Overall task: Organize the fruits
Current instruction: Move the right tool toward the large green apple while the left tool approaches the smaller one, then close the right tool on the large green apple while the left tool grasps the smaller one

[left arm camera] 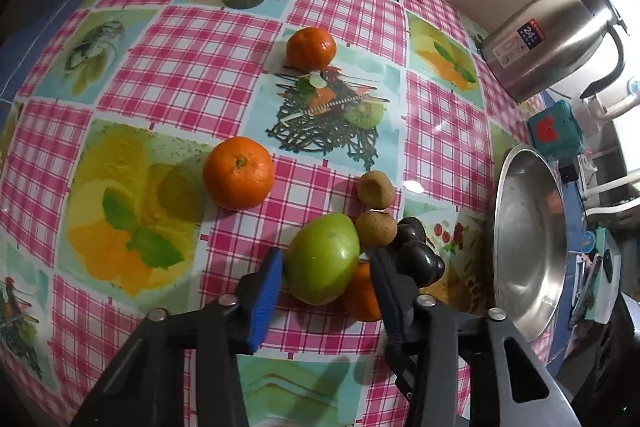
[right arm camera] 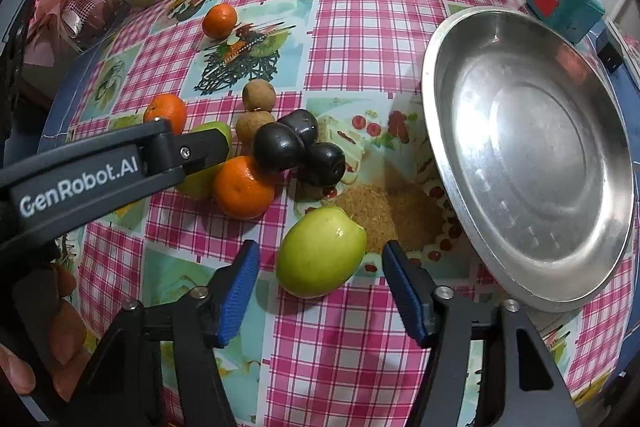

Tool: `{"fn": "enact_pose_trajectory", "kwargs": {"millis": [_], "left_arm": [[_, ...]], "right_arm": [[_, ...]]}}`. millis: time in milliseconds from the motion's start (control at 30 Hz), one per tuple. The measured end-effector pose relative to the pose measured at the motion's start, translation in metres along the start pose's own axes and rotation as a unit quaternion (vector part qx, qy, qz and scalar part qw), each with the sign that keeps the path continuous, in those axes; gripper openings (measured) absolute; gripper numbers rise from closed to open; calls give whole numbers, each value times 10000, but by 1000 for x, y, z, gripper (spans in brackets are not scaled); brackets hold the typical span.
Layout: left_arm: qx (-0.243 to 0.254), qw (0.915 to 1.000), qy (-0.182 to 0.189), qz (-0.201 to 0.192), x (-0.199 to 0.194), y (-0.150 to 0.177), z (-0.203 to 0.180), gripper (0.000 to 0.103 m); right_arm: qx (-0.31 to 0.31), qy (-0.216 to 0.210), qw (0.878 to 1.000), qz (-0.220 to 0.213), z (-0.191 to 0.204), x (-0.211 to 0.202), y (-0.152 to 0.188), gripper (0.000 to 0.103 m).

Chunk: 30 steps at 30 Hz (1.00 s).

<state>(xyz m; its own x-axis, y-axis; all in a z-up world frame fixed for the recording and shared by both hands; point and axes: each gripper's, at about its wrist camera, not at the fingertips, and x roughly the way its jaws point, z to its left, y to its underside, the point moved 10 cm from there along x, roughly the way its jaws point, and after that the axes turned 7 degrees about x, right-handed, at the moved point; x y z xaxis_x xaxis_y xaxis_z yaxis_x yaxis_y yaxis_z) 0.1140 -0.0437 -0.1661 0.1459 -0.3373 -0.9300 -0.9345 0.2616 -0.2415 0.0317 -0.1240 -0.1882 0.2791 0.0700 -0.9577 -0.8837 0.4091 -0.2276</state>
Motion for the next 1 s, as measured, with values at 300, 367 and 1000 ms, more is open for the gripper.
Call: {"fn": "enact_pose_trajectory", "kwargs": {"millis": [300, 367, 1000], "left_arm": [[-217, 9997, 104, -30, -2, 2, 6, 40], [-264, 9996, 135, -24, -2, 2, 6, 40], [-520, 9986, 19, -120, -11, 3, 19, 40]], "right_arm": [[48, -54, 10000, 25, 1, 0, 0, 48], [38, -51, 10000, 26, 1, 0, 1, 48], [257, -62, 9996, -32, -9, -9, 3, 47]]}}
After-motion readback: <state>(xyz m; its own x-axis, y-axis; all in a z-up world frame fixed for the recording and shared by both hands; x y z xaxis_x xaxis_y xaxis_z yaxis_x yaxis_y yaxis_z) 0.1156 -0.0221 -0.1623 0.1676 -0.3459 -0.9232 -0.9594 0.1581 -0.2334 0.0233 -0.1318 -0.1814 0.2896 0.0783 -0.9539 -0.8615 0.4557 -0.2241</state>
